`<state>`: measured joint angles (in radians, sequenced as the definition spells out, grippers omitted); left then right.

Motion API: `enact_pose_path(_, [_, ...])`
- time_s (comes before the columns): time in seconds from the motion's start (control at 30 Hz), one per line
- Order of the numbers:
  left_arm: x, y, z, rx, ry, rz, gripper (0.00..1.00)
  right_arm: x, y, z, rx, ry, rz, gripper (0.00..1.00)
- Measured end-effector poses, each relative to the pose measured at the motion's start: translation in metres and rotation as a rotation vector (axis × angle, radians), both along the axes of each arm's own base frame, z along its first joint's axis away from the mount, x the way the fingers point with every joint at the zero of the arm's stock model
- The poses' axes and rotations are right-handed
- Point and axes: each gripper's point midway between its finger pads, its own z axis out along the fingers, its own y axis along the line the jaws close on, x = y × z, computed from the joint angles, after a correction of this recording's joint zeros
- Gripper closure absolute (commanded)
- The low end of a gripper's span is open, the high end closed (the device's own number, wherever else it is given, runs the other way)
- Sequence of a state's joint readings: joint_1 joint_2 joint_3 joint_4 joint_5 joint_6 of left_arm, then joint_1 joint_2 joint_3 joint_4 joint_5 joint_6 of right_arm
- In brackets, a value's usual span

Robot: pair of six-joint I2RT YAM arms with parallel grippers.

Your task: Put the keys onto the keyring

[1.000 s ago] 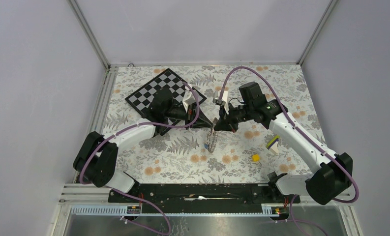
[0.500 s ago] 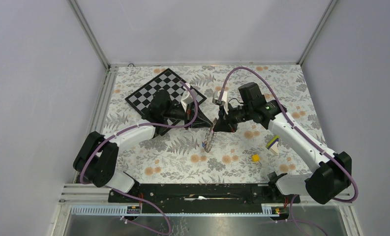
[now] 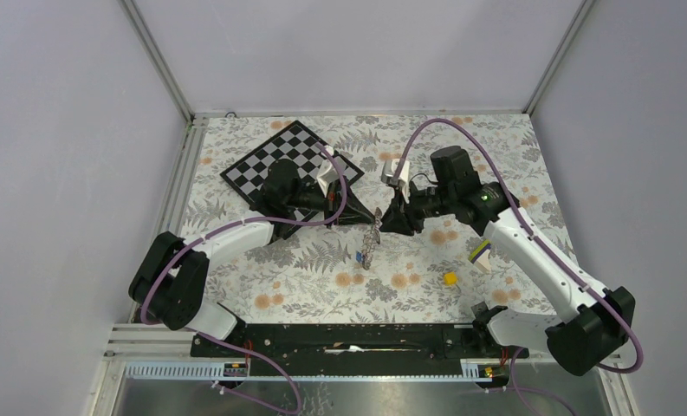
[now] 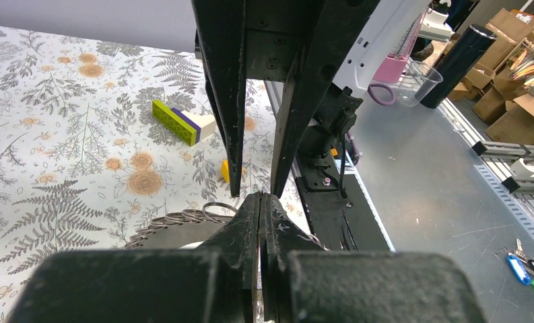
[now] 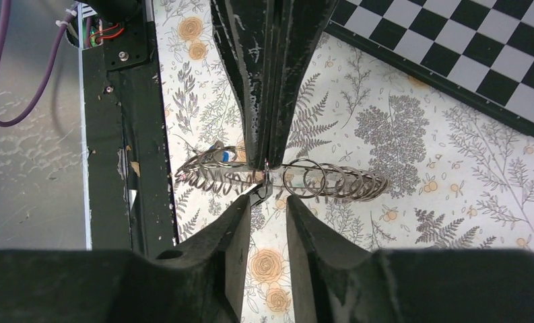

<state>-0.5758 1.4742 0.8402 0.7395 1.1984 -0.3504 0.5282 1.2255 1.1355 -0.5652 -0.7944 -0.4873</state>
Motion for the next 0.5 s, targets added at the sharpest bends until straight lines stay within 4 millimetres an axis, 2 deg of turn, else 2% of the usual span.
enact_pose_path(0.23, [-0.0023, 0.0008, 0.0007, -0.008, 0.01, -0.004, 1.0, -0.0022, 0.0004, 0.0042, 0.013, -0.012, 0.011, 0.58])
enact_pose_path(0.5, [-0.0032, 0.001, 0.0027, -0.014, 0.014, -0.006, 1.0, -0.0028, 0.0026, 0.0014, 0.016, 0.006, 0.023, 0.57])
